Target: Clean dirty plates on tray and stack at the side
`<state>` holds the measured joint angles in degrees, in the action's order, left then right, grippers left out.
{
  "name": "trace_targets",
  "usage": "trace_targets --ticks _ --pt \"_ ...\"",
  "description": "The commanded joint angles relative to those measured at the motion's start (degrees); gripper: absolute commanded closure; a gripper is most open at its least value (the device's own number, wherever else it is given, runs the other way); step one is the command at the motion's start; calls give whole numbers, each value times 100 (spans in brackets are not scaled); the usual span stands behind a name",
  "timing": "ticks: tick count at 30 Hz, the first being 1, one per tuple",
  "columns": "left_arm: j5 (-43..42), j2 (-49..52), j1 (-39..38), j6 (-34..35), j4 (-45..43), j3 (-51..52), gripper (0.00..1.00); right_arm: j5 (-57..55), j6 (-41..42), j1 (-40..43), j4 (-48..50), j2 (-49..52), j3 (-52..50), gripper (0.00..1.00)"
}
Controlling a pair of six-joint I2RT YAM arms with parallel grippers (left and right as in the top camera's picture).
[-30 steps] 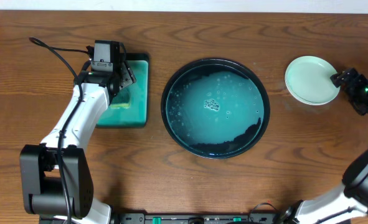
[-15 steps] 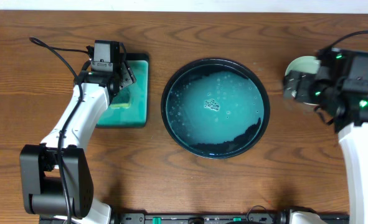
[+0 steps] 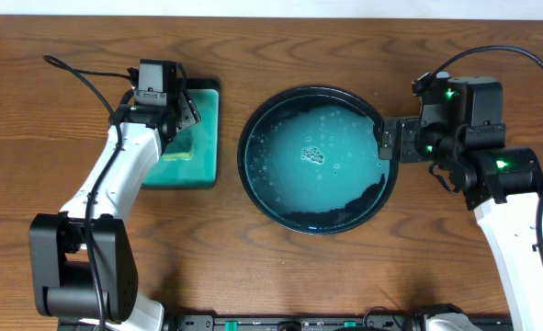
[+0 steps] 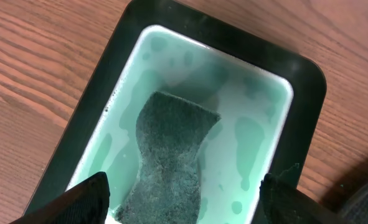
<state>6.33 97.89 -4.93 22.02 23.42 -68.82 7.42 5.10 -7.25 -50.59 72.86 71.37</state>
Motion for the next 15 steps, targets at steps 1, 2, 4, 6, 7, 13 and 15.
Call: trace_targets --ticks 1,2,4,6,7,13,15 --pt "31 17 15 -59 11 -4 22 50 -90 -31 -212 -11 -48 1" --pt "28 17 15 -59 11 -4 22 55 -90 -31 -284 -11 -48 1" --pt "28 17 15 -59 11 -4 22 37 -92 -31 -328 -11 -48 1" --pt "28 17 15 -59 11 -4 22 35 -94 -31 -330 -26 -63 1" --pt "31 17 15 -59 11 -4 22 35 -94 -31 -330 -48 -68 1" --pt "31 17 15 -59 11 -4 22 11 -210 -28 -17 -658 -629 1" --pt "28 17 15 -59 11 -4 22 11 -315 -13 343 -1003 -1040 1"
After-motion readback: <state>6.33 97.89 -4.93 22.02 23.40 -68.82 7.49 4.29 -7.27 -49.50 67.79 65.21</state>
